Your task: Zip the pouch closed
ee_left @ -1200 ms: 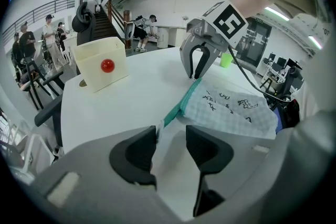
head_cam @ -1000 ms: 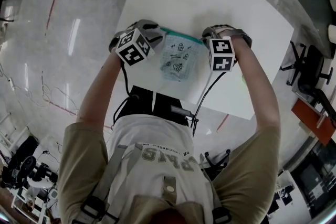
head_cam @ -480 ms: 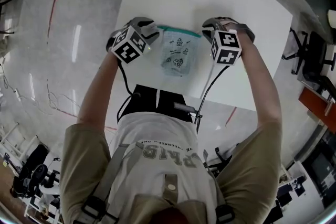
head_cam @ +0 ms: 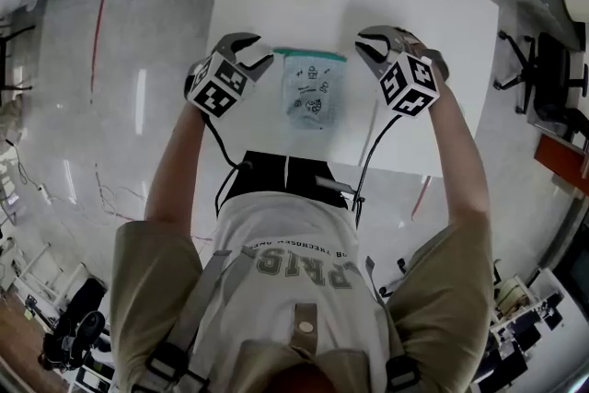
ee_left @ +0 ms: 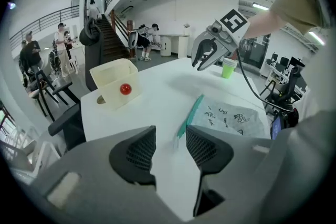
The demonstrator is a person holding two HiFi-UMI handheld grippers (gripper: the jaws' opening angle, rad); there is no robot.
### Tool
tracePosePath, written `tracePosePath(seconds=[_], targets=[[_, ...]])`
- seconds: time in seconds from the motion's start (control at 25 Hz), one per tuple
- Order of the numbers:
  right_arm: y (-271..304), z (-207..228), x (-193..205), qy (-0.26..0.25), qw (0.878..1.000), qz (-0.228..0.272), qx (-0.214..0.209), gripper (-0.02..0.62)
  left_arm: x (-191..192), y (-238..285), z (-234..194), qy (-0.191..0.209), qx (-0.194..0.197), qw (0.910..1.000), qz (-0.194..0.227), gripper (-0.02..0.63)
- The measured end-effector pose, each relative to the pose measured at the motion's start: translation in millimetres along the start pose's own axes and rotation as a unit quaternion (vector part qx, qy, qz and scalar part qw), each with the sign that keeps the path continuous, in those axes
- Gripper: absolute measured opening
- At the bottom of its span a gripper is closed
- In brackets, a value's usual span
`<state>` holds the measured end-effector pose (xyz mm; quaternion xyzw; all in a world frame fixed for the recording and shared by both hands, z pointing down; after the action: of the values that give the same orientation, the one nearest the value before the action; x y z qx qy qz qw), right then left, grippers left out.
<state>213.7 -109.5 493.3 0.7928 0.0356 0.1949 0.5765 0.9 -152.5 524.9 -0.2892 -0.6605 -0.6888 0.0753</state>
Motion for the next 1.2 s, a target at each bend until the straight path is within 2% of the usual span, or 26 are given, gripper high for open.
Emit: tracePosePath(seconds=[0.08, 0.16, 0.24, 0.32, 0.48, 0.64, 0.92, 1.0, 1.2], targets=[[-18, 8, -2, 0.053, 0.998, 0.031, 0.03, 0.063, -10, -16, -6, -0.019, -0.019, 0.9994, 0.024, 0.189], [-40, 16, -5, 0.11, 0.989, 0.071, 0.064, 0.063, -21, -33, -10, -0.043, -0.038, 0.9969, 0.054, 0.189], [-65, 22, -10, 0.164, 0.974, 0.119, 0.1, 0.063, -30, -48, -11, -0.06, -0.055, 0.9933, 0.081, 0.189], [-91, 24, -13, 0.215, 0.953, 0.161, 0.136, 0.063, -37, -63, -9, -0.07, -0.069, 0.9894, 0.106, 0.189], [-140, 15, -8, 0.318, 0.899, 0.222, 0.204, 0.063, -50, -98, -3, -0.106, -0.093, 0.9763, 0.164, 0.189], [-177, -8, 4, 0.411, 0.833, 0.265, 0.257, 0.063, -61, -136, 4, -0.148, -0.124, 0.9506, 0.243, 0.189], [-215, -44, -3, 0.487, 0.743, 0.313, 0.336, 0.063, -81, -177, 30, -0.179, -0.134, 0.9171, 0.33, 0.189], [-224, -53, -8, 0.49, 0.73, 0.315, 0.358, 0.063, -84, -185, 38, -0.179, -0.155, 0.9103, 0.339, 0.189], [-235, -65, -24, 0.467, 0.723, 0.305, 0.407, 0.063, -95, -199, 52, -0.151, -0.205, 0.8974, 0.36, 0.187]])
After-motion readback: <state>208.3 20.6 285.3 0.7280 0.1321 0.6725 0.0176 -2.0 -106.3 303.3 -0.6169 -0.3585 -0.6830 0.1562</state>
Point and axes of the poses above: the fingertips, and each gripper's own axes: y forward along the fingers, z to its right, x out of its underside, the point moved 5 cm from there along -y, backward along the fingers, and after that the axes turned 12 degrees about -z, right-handed, at the moved point
